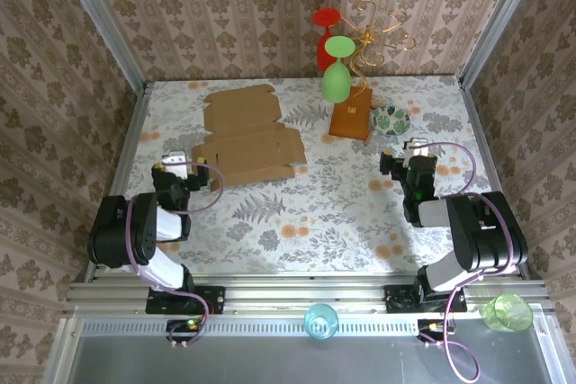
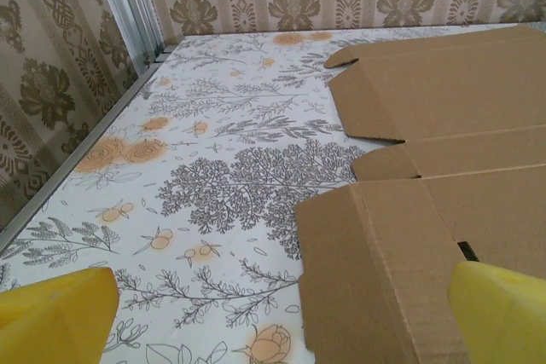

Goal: Fold the paper box

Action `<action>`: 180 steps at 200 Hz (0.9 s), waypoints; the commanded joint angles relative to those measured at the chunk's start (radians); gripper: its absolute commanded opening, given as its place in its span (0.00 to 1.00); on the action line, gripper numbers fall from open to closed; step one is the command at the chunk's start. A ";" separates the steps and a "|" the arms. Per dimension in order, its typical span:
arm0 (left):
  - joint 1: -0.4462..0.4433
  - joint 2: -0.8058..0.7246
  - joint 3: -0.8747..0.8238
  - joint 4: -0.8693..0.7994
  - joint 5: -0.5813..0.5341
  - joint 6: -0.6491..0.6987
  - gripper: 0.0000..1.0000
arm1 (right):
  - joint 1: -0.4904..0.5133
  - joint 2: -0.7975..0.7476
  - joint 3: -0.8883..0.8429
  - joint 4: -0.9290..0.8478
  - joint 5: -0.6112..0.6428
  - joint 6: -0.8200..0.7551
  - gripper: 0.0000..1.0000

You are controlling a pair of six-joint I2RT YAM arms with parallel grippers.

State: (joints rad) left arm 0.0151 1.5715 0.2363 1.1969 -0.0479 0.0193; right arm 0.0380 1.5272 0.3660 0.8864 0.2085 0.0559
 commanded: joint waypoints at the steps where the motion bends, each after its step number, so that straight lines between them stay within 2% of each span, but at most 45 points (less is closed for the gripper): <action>1: 0.006 -0.011 0.020 -0.026 -0.009 -0.018 1.00 | -0.001 0.002 0.026 -0.001 0.000 0.009 1.00; 86: -0.006 -0.014 0.058 -0.098 -0.055 -0.023 1.00 | -0.001 0.001 0.025 -0.001 -0.001 0.009 1.00; 121: -0.014 -0.019 0.127 -0.229 -0.017 -0.001 1.00 | -0.001 0.002 0.025 -0.001 -0.001 0.009 1.00; 138: -0.015 -0.019 0.122 -0.222 -0.018 0.000 1.00 | -0.001 0.001 0.022 0.002 -0.003 0.009 1.00; 153: -0.016 -0.026 0.079 -0.140 -0.024 0.005 1.00 | -0.001 -0.020 -0.005 0.041 0.004 0.009 1.00; 162: -0.034 -0.060 0.049 -0.110 -0.063 0.014 1.00 | 0.007 -0.070 -0.017 0.014 0.043 0.013 1.00; 180: -0.112 -0.186 0.011 -0.132 -0.246 0.056 1.00 | 0.046 -0.235 -0.008 -0.110 0.155 0.003 1.00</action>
State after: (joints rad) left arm -0.0196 1.5261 0.2939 1.0382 -0.1215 0.0208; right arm 0.0483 1.4754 0.3588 0.8581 0.2348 0.0563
